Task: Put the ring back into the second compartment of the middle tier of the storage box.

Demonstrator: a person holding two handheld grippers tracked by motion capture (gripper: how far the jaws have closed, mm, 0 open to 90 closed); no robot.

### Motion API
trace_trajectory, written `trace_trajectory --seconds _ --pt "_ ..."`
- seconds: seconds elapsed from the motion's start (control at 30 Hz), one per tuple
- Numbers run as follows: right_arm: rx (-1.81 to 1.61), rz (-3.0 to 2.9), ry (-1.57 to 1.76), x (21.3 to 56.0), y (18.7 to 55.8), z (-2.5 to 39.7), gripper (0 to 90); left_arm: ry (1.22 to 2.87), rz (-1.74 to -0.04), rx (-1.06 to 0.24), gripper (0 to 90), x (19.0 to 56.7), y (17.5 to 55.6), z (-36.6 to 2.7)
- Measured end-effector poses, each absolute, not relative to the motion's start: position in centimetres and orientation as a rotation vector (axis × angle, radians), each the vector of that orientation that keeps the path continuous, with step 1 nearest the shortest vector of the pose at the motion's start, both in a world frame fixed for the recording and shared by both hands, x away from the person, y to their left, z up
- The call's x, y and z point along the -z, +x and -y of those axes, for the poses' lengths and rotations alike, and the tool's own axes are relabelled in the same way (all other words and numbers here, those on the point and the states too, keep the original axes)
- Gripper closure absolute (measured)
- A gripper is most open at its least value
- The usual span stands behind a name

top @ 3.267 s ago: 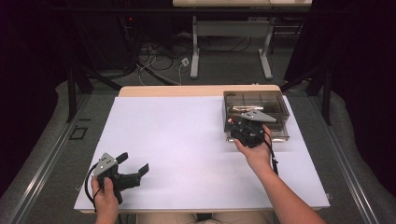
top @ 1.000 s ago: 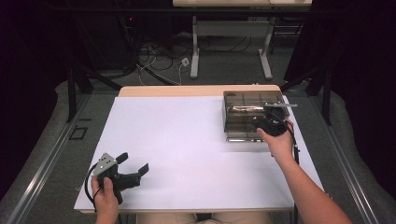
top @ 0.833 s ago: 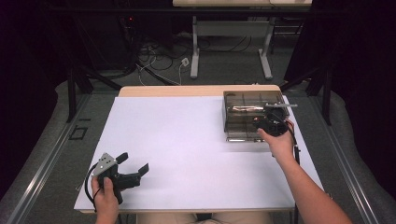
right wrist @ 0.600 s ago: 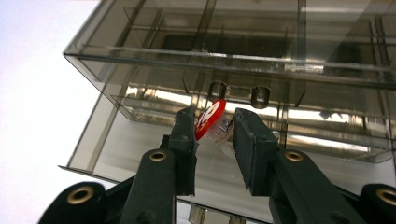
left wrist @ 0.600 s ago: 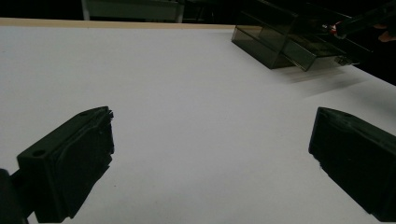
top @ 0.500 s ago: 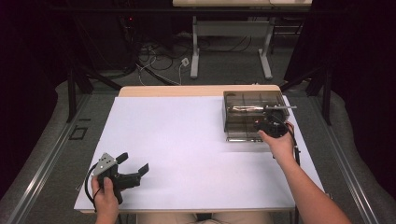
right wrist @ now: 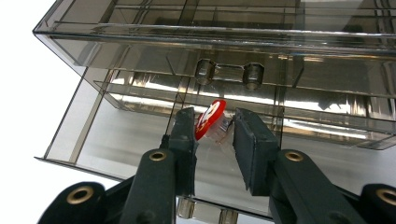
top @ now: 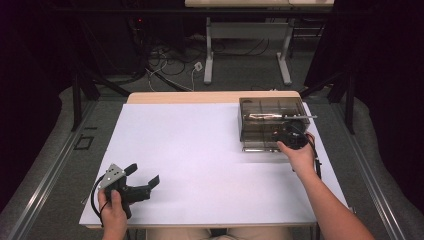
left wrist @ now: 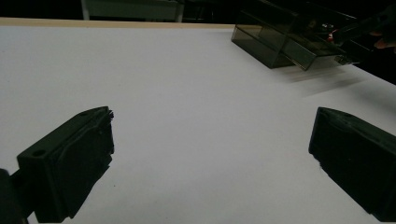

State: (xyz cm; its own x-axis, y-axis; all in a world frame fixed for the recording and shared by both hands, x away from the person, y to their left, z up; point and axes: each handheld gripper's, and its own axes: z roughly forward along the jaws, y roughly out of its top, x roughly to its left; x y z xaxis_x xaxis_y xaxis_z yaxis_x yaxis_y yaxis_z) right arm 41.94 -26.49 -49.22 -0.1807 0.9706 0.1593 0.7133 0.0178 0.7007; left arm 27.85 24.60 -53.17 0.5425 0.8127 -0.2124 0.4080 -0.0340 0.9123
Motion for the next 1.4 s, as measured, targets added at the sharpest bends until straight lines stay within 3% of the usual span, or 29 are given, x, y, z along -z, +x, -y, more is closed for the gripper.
trace_trajectory --seconds 1.0,1.4 --pt "-0.968 -1.940 1.725 49.47 41.94 26.44 69.7 1.651 -1.047 -0.444 0.0 53.18 27.84 -24.54" --pt "-0.978 -1.918 1.733 49.34 41.82 26.50 61.8 1.651 -1.046 -0.446 0.0 53.18 27.85 -24.56"
